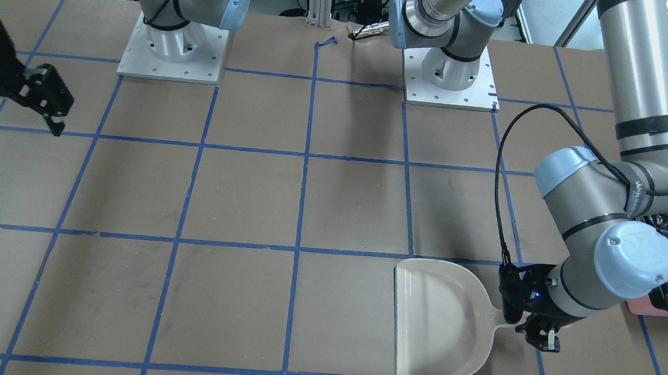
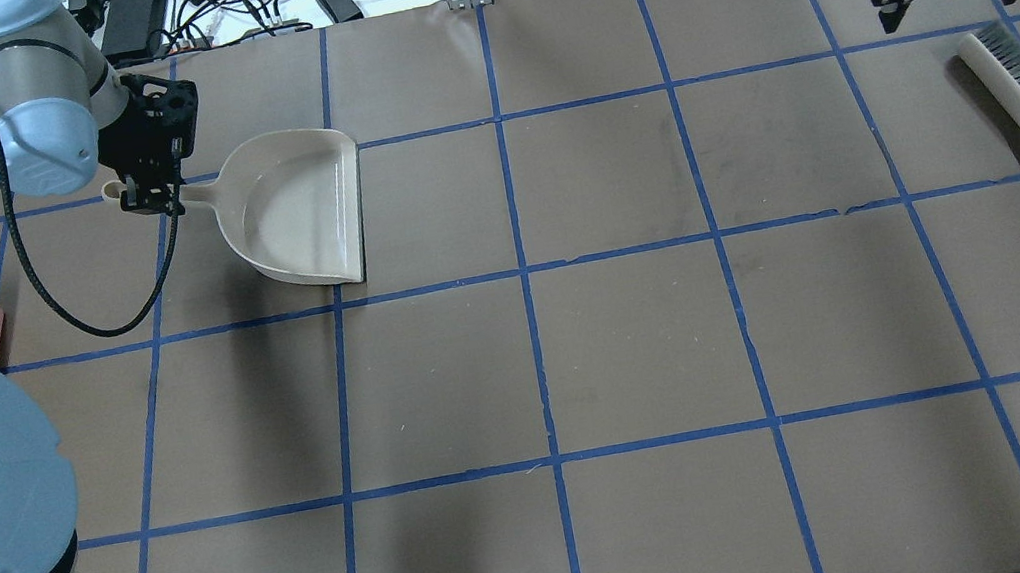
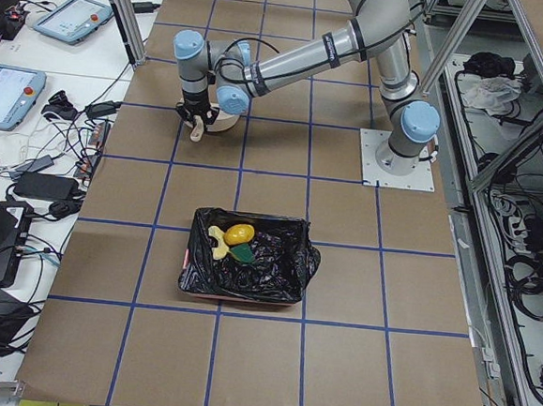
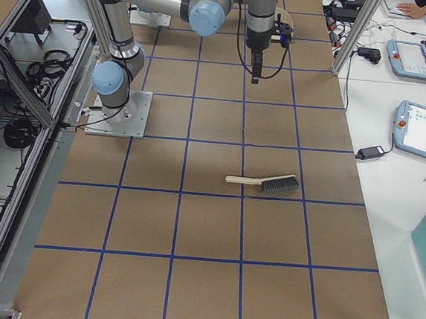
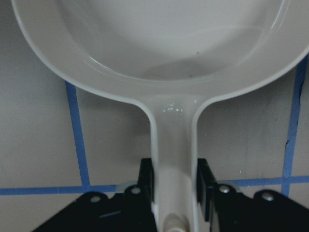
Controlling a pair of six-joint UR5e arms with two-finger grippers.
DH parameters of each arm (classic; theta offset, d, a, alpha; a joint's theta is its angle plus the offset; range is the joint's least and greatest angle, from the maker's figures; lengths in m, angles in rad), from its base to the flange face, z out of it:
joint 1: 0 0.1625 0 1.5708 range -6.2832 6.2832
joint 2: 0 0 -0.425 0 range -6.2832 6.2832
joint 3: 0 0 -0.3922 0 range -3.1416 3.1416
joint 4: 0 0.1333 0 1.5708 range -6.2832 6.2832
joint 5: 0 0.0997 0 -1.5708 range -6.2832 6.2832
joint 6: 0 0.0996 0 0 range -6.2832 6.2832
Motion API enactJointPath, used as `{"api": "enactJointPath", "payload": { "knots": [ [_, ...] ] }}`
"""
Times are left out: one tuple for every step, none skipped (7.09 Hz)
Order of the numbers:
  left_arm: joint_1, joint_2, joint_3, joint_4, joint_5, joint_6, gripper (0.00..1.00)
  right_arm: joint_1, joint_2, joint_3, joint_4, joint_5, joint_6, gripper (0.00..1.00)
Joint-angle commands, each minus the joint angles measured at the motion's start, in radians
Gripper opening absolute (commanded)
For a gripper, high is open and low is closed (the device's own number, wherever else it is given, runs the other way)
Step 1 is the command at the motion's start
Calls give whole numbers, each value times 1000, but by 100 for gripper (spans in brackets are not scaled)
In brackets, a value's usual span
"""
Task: Sweep and dump trash into bin
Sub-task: 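Release and raise the right gripper while the left gripper returns the dustpan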
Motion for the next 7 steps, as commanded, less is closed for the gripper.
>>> {"api": "enactJointPath", "payload": {
  "knots": [
    [-4, -11, -1, 27, -2, 1, 4, 145, 5, -5, 15, -11, 117, 100],
    [-6, -2, -1, 24, -13, 1, 4, 150, 14, -5, 4, 2, 113, 100],
    [-7, 7, -3, 15, -16, -1, 4, 152, 16, -4, 3, 4, 125, 100],
    [-9, 13, -9, 12, -18, -4, 4, 152, 16, -4, 1, 6, 127, 100],
    [-16, 18, -15, 5, -28, -10, 5, 154, 10, -4, 3, 7, 128, 100],
    [-26, 22, -24, 7, -39, -13, 6, 154, 10, -4, 3, 53, 130, 100],
    [-27, 26, -32, 7, -39, -13, 7, 154, 14, -4, 1, 56, 127, 100]
  ]
}}
